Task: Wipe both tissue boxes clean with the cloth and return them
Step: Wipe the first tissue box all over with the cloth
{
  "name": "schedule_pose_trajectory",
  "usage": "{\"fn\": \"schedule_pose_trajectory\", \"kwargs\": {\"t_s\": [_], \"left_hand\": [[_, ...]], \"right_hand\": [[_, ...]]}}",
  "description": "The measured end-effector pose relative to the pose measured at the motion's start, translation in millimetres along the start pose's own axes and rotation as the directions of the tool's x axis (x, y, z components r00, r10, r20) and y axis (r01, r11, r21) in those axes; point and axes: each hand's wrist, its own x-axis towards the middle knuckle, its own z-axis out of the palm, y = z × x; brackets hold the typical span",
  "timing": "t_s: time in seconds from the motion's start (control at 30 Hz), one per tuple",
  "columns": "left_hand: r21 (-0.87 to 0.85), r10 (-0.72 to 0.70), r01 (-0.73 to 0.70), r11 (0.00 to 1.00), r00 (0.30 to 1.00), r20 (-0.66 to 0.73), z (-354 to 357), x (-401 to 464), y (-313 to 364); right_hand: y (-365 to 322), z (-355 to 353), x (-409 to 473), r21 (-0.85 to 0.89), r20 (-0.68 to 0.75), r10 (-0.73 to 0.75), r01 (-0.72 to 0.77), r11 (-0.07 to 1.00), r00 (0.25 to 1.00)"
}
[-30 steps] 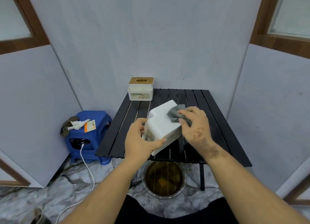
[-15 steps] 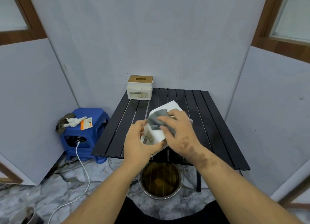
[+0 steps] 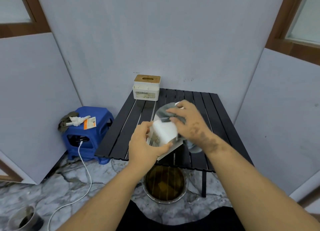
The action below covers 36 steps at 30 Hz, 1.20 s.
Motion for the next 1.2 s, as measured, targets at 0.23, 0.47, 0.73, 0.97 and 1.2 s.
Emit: {"fn": "schedule_pose_trajectory", "kwargs": {"t_s": [0.23, 0.47, 0.73, 0.97, 1.2], "left_hand": [[-0.01, -0.058, 0.058, 0.998, 0.998, 0.009, -3, 2, 1], [-0.015, -0.068, 0.068, 0.998, 0.998, -0.004, -1, 2, 0], [0.01, -0.027, 0.027, 1.0, 1.0, 0.002, -2, 1, -4], [0.001, 0.001, -0.001, 1.0, 1.0, 0.008, -2, 1, -3], [-0.003, -0.025, 0.026, 1.0, 0.999, 0.044, -5, 0, -1]], "right_hand": [[43, -39, 32, -0.017, 0.122, 0.015, -0.013, 1.0, 0.992], [39, -28, 20, 0.278, 0.154, 0.005, -0.048, 0.96, 0.988], [23, -19, -3, 0.315, 0.065, 0.016, -0.036, 0.948, 0.998], [-5, 2, -8, 0.026, -0.008, -0.056, 0.056, 0.998, 0.998], [25, -14, 1, 0.141, -0.05, 0.068, -0.06, 0.988, 0.996]]}}
